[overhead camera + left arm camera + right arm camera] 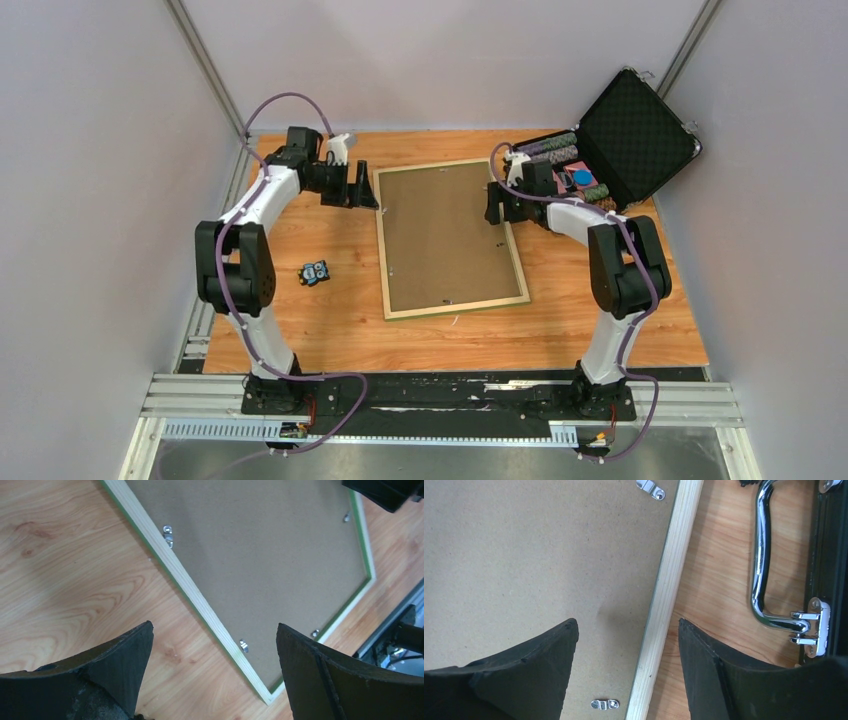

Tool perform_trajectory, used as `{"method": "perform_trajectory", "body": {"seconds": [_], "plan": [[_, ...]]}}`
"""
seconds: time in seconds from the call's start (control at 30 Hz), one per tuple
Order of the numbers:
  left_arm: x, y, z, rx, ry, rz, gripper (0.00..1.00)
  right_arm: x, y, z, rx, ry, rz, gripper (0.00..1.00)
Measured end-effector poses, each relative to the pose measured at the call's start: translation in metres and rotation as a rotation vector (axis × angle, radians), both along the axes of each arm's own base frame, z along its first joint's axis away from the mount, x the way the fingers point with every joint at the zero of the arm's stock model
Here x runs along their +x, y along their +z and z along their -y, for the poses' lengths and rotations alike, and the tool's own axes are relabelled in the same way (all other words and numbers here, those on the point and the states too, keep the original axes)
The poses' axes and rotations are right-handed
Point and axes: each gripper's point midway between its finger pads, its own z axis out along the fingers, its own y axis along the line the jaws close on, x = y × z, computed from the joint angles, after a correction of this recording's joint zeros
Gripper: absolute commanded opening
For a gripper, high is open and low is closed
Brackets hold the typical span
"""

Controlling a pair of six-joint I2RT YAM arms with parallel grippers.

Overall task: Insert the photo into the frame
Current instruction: Place the photo frame item in the photo frame, then install the photo frame at the center of the board.

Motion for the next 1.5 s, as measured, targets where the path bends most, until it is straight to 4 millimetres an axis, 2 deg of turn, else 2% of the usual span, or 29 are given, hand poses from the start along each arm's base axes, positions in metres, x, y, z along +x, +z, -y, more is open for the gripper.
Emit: {"method": "perform_trajectory", "body": {"seconds": [0.23,0.63,0.93,1.2,1.5], "plan": [[0.013,-0.049,0.004,0.091,0.037,-0.07,1.0,-0.003,-0.005,0.0,-0.017,0.035,0.006,0.66],[0.02,-0.085,0.028,0.173,0.05,-0.119,0.98,-0.006,-0.005,-0.002,-0.003,0.056,0.0,0.46],[0.025,-0.096,0.034,0.217,0.072,-0.124,0.98,-0.006,-0.005,0.003,-0.006,0.045,-0.018,0.51],[0.026,-0.099,0.036,0.226,0.083,-0.129,0.98,-0.005,-0.007,0.012,-0.018,0.02,-0.025,0.49],[0.029,-0.098,0.036,0.226,0.087,-0.122,0.98,-0.001,-0.014,0.017,-0.038,0.002,-0.061,0.31]]}}
